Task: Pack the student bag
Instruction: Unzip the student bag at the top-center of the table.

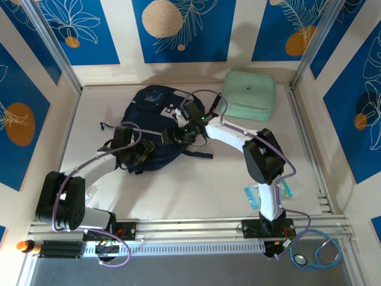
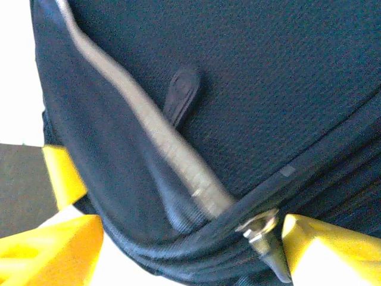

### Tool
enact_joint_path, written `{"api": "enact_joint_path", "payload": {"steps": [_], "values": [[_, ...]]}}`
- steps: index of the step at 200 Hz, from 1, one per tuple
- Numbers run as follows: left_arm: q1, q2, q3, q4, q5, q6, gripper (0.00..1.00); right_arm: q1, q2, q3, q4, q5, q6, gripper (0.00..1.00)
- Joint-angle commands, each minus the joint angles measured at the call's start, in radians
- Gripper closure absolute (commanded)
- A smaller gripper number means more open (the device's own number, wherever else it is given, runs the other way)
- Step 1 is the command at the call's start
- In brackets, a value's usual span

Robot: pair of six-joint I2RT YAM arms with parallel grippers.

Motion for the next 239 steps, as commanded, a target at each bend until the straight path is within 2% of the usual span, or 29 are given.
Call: {"api": "enact_joint_path", "payload": {"steps": [1,27,42,116,163,197,239], "values": [[-0.017,0.022,0.044,0.047,0.021,0.023,0.52,0.035,-0.056,-0.036,-0.010,-0.031,-0.034,0.22],[-0.016,0.018,0.045,0.050,0.014,0.018,0.52,0.054,-0.078,-0.044,-0.029,0.187,-0.029,0.24],[-0.016,0.015,0.047,0.048,0.013,0.019,0.52,0.044,-0.080,-0.042,-0.031,0.239,-0.029,0.28],[-0.016,0.013,0.042,0.049,0.016,0.016,0.52,0.031,-0.097,-0.085,-0.007,0.251,-0.045,0.54],[-0.016,0.015,0.048,0.047,0.018,0.017,0.52,0.031,-0.092,-0.083,-0.031,0.327,-0.064,0.56],[-0.016,0.015,0.047,0.048,0.017,0.015,0.51,0.013,-0.049,-0.056,-0.019,0.266,-0.096,0.61],[-0.016,0.015,0.048,0.049,0.021,0.014,0.51,0.008,-0.024,-0.032,-0.028,0.255,-0.137,0.63]]}}
